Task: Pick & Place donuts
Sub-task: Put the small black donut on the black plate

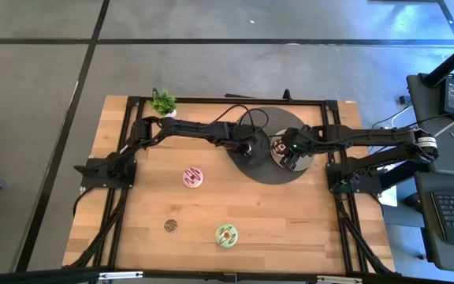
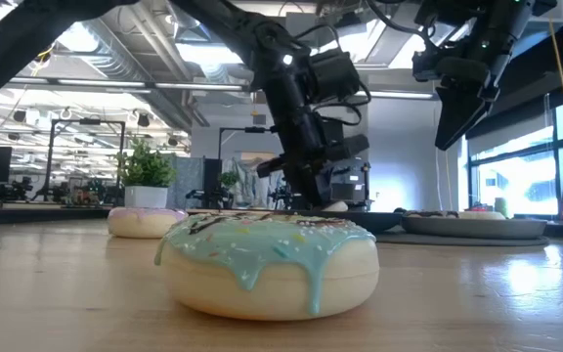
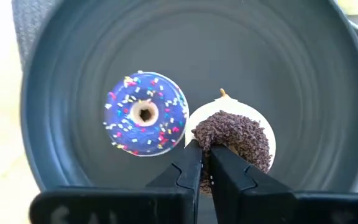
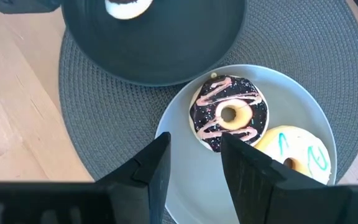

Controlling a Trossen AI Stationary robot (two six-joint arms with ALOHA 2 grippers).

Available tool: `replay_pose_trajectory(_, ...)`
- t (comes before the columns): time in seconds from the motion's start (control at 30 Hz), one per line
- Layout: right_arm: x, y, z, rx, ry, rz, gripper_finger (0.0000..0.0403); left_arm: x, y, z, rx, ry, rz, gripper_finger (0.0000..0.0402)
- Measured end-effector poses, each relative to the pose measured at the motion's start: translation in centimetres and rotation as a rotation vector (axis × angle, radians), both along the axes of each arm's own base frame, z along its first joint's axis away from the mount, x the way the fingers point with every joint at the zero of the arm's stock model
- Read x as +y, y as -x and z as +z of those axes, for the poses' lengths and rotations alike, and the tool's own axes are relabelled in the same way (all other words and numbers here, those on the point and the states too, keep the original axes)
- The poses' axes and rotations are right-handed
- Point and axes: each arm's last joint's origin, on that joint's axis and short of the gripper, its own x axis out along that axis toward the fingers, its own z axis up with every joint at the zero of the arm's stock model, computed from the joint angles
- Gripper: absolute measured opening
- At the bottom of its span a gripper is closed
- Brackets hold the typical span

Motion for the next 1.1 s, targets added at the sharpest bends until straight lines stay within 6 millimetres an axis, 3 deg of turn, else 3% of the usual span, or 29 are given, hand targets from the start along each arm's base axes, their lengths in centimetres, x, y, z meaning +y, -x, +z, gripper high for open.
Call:
replay_pose_trajectory(0.5,0.00,0.00,0.00,0.000,0.001,0.000,0.0143,0.12,-0.59,-0.63,-0.038,0.002,0.005,0.0038)
replay_pose_trajectory(1.1,0.00,0.00,0.00,0.000,0.000,-0.001,0.0143,0.19,-0.55,-0.63,-0.042,-0.005,0.055,0.0116)
